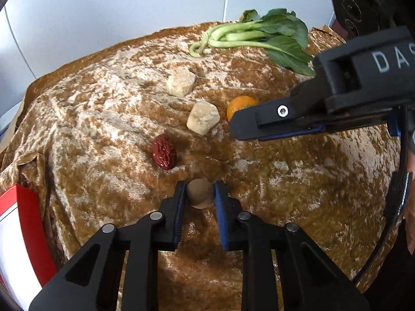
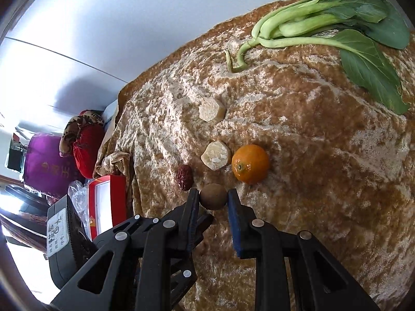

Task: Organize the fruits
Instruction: 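Carry both nuts to the white tray and release them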

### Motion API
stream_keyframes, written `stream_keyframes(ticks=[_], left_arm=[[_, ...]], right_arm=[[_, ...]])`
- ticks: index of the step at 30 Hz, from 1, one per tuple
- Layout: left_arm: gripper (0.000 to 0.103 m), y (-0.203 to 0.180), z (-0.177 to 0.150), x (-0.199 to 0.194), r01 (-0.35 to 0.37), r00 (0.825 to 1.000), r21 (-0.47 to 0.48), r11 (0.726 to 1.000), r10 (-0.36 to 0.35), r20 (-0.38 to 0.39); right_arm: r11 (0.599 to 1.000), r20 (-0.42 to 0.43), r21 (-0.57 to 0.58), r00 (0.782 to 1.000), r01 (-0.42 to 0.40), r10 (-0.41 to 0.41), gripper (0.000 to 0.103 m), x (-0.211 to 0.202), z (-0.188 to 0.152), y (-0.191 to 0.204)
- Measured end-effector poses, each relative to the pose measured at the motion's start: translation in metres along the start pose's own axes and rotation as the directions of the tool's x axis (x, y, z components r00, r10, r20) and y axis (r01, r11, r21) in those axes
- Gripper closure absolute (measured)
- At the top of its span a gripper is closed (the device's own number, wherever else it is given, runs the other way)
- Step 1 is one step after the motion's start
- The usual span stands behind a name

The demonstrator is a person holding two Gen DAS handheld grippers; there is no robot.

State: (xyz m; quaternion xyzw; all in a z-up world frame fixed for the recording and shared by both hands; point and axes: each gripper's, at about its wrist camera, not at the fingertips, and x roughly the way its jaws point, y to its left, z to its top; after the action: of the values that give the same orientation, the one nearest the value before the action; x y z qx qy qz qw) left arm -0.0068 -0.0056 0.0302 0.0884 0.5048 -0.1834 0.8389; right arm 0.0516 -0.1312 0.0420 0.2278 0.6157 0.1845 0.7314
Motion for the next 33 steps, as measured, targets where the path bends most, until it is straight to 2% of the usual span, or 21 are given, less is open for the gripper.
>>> stream_keyframes(ticks=[4,7,13,15,17,21,24,29,33], left_arm=[[0.083,0.011,0.0,-0.021,0.004,0.999,-0.047,0.999,-0.001,0.047],[0.083,0.024,-0.008,-0.051,-0.026,0.995,-0.088,0.996,0.034,0.089],[0.083,0.074,-0.042,-0.12,-0.129,0.97,-0.226,0.966,0.171,0.175],[0.083,0.095,-0.055,-0.132,-0.207,0.953,-0.263,0.942,0.255,0.162],[0.083,0.118,-0.069,-0.138,-0.257,0.943,-0.31,0.915,0.307,0.126],[0.083,0.156,-0.092,-0.143,-0.319,0.93,-0.38,0.868,0.365,0.052],[0.083,0.17,-0.106,-0.138,-0.35,0.924,-0.404,0.845,0.382,-0.001],[0.083,0.181,-0.121,-0.129,-0.348,0.933,-0.411,0.843,0.356,-0.06],[0.083,0.18,-0.121,-0.123,-0.344,0.937,-0.396,0.851,0.341,-0.082]], right_arm=[[1.0,0.005,-0.016,1.0,-0.019,0.019,0.08,-0.002,-0.003,0.009],[0.997,0.002,-0.043,0.998,-0.065,0.066,0.08,-0.003,-0.006,0.022],[0.966,-0.037,-0.191,0.985,-0.173,0.169,0.08,0.008,-0.031,0.074],[0.947,-0.065,-0.24,0.977,-0.213,0.203,0.08,0.014,-0.043,0.094],[0.926,-0.091,-0.292,0.971,-0.239,0.222,0.08,0.021,-0.057,0.115],[0.88,-0.135,-0.383,0.96,-0.28,0.247,0.08,0.032,-0.084,0.151],[0.85,-0.17,-0.432,0.953,-0.302,0.252,0.08,0.042,-0.103,0.173],[0.827,-0.21,-0.494,0.959,-0.27,0.188,0.08,0.067,-0.13,0.194],[0.827,-0.213,-0.508,0.965,-0.241,0.15,0.08,0.078,-0.14,0.193]])
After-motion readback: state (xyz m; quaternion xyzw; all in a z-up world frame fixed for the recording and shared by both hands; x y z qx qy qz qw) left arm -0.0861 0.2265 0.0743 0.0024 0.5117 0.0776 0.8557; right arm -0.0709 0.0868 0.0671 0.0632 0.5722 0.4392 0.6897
